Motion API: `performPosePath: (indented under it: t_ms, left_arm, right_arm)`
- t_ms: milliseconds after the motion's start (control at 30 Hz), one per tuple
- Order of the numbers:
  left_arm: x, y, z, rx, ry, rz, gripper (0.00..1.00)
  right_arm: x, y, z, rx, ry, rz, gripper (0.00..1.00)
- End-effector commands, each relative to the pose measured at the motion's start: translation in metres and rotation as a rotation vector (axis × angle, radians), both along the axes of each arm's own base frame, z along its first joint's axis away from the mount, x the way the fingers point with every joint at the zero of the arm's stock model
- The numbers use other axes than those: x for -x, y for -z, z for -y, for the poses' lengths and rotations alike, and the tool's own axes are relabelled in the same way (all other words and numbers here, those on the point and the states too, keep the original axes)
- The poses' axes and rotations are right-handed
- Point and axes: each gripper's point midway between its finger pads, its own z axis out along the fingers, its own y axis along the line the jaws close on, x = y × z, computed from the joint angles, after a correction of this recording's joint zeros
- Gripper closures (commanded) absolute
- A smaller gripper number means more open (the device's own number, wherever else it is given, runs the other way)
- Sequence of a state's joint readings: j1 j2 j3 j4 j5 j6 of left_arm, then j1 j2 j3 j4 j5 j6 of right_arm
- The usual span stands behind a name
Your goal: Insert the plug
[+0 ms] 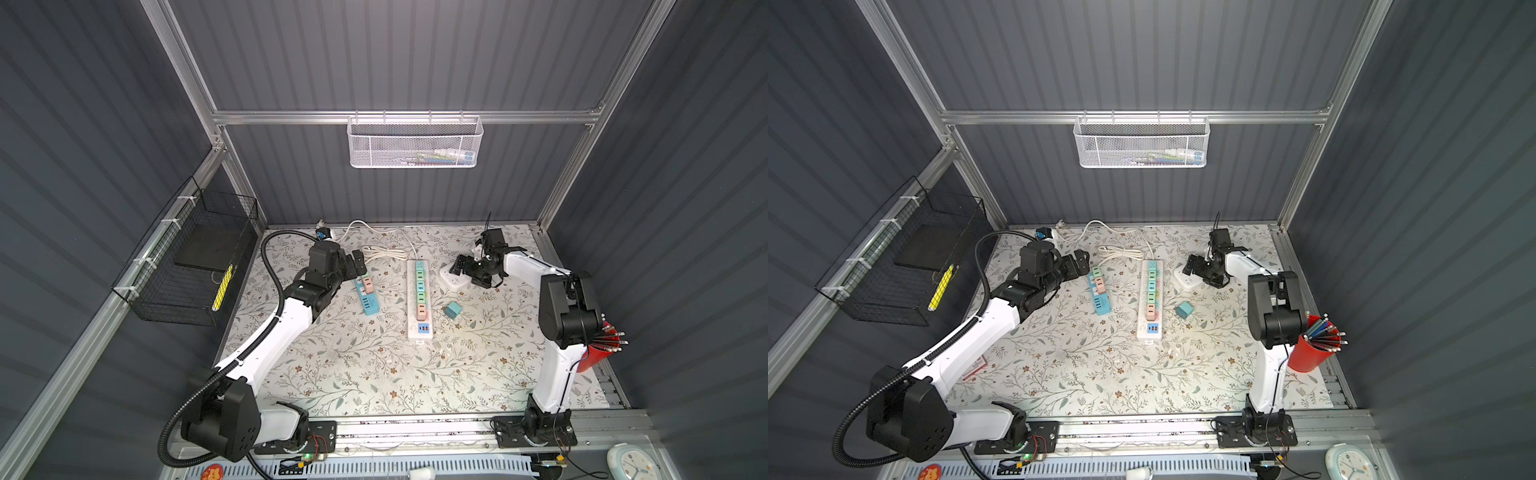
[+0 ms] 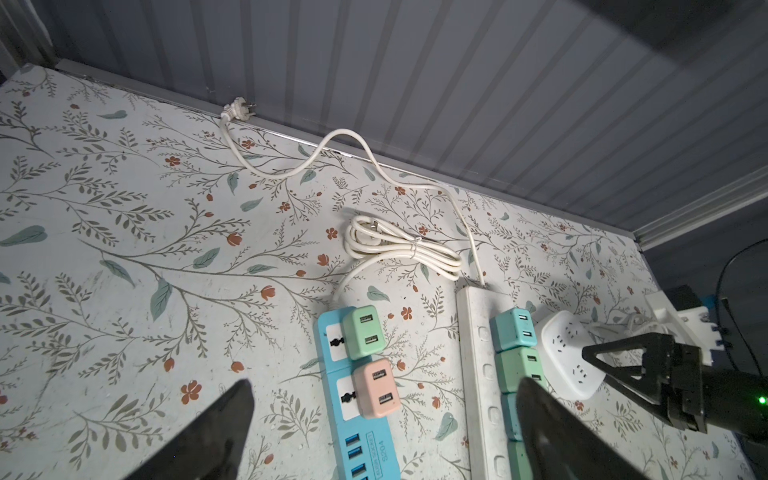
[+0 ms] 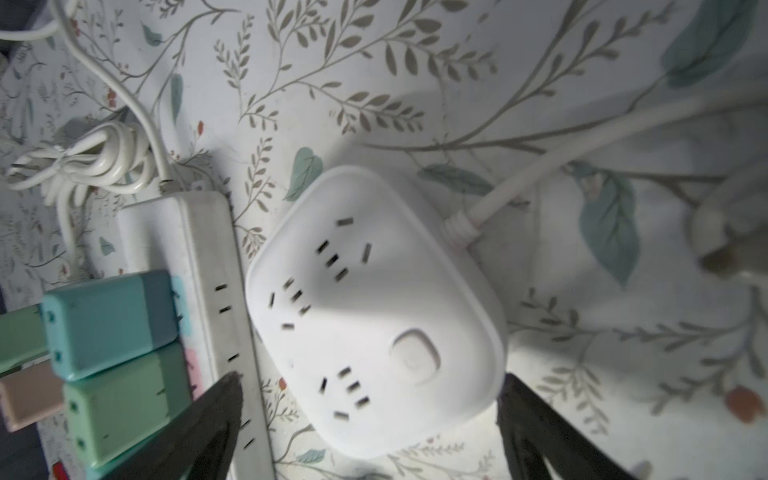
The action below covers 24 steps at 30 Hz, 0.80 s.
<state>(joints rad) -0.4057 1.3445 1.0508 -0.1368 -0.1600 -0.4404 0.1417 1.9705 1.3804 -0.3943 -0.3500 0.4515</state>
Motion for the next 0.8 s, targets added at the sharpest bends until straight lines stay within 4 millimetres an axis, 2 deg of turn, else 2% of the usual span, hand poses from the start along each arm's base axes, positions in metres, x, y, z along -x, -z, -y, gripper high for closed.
performPosePath:
  t_ms: [0,100,233,267,400,467,600,633,667,767]
  left_arm:
    - [0.003,-0.002,0.032,-0.107,0.12,0.008,0.05]
    - [0.015,0.015,0.076,-0.271,0.25,-0.044,0.1]
    - [0.032,0.034,0.141,-0.404,0.436,-0.122,0.22]
    - [0.036,0.035,0.161,-0.43,0.482,-0.129,0.26]
    - [0.062,0.061,0.229,-0.518,0.647,-0.172,0.34]
    - [0.071,0.08,0.254,-0.547,0.71,-0.212,0.35]
    - [0.08,0.115,0.287,-0.583,0.78,-0.292,0.37]
    - [0.08,0.122,0.292,-0.587,0.791,-0.31,0.37]
    - [0.079,0.131,0.296,-0.599,0.794,-0.33,0.37]
    - [0.078,0.153,0.303,-0.626,0.808,-0.386,0.34]
  right_arm:
    - [-0.001,-0.041,-0.002,-0.042,0.021,0.105,0.05]
    - [0.013,-0.06,0.026,0.034,0.111,0.16,0.05]
    - [0.048,-0.065,0.057,0.07,0.232,0.199,0.09]
    - [0.057,-0.063,0.064,0.074,0.264,0.206,0.12]
    - [0.092,-0.059,0.084,0.071,0.342,0.234,0.3]
    - [0.107,-0.056,0.091,0.082,0.371,0.241,0.34]
    - [0.129,-0.06,0.113,0.108,0.447,0.278,0.33]
    - [0.132,-0.057,0.117,0.114,0.462,0.275,0.33]
    - [0.134,-0.066,0.121,0.11,0.478,0.309,0.33]
    - [0.137,-0.071,0.125,0.093,0.482,0.317,0.31]
